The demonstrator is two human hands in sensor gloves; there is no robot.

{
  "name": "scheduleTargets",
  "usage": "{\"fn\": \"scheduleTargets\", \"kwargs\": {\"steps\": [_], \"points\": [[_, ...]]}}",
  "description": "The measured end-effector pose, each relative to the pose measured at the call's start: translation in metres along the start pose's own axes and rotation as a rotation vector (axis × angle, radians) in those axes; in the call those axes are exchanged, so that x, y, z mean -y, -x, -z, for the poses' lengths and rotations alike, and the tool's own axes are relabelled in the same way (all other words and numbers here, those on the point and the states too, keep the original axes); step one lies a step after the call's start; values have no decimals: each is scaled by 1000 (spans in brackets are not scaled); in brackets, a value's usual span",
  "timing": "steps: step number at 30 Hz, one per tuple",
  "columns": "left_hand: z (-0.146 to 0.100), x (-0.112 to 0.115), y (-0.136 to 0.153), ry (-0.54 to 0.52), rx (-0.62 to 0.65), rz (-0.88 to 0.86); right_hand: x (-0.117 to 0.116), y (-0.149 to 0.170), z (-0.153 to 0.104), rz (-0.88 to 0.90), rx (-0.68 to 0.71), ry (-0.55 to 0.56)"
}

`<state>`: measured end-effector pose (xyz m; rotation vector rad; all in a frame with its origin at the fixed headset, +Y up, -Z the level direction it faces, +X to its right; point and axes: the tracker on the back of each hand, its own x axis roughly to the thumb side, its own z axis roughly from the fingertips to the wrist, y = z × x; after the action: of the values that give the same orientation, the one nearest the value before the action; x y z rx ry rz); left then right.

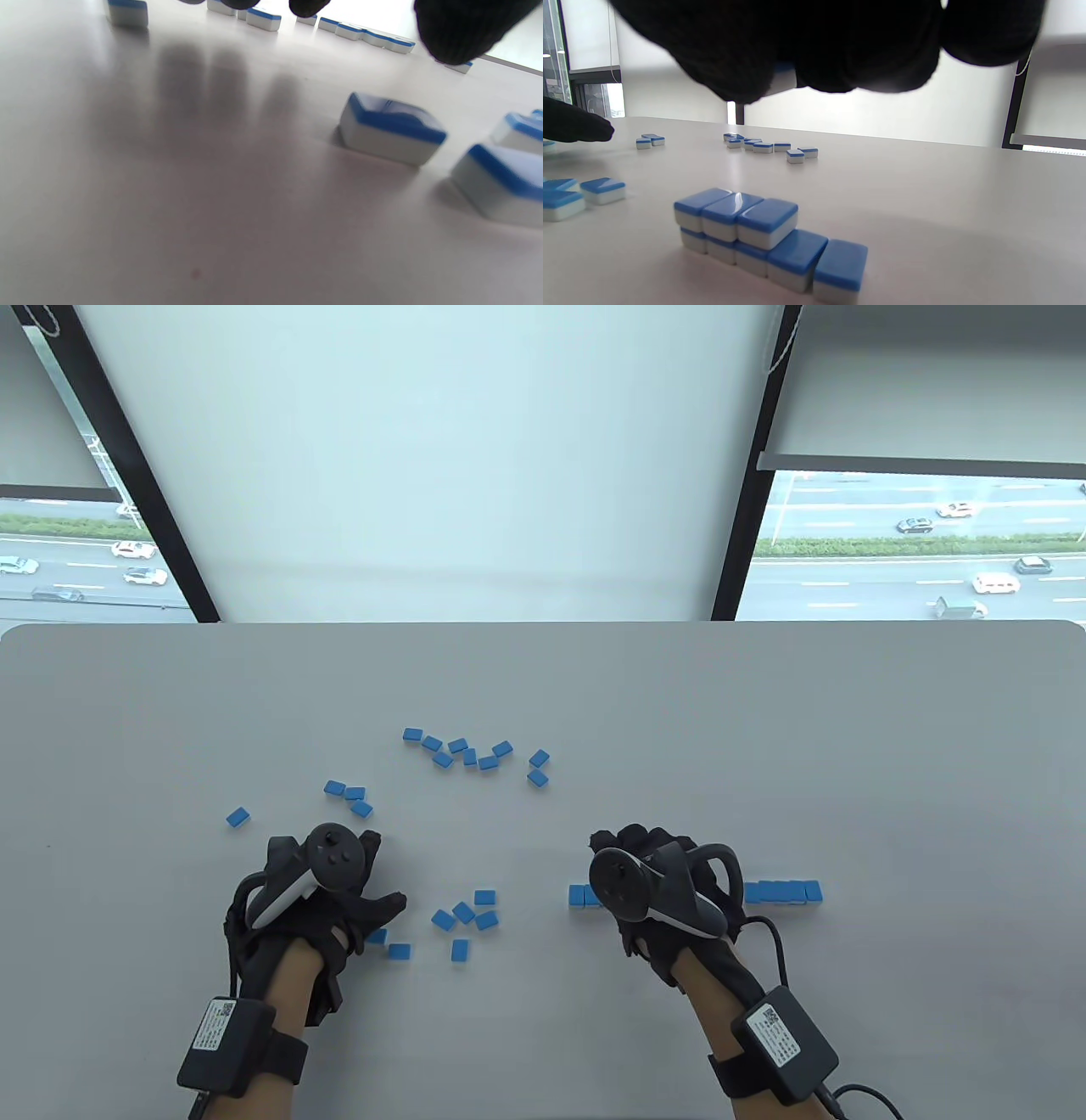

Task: Build mahjong tile wall

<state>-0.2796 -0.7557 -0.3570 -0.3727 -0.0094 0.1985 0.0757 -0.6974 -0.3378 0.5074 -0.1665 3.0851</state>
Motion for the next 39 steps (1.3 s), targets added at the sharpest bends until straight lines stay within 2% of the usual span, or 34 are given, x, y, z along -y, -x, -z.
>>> {"fn": "scheduleTargets", "kwargs": {"steps": [6,12,34,39], "points": [[0,0,0,-2,0,-2,-19,9,5,-95,-47,-157],[0,0,1,-2,-4,-5,-32,12,8,-87,-51,-224],[0,0,2,-8,-7,0,-40,10,10,-51,-52,-254],[-1,-2,2,-19,-4,4,-28,8,8,-26,-46,-211]]}}
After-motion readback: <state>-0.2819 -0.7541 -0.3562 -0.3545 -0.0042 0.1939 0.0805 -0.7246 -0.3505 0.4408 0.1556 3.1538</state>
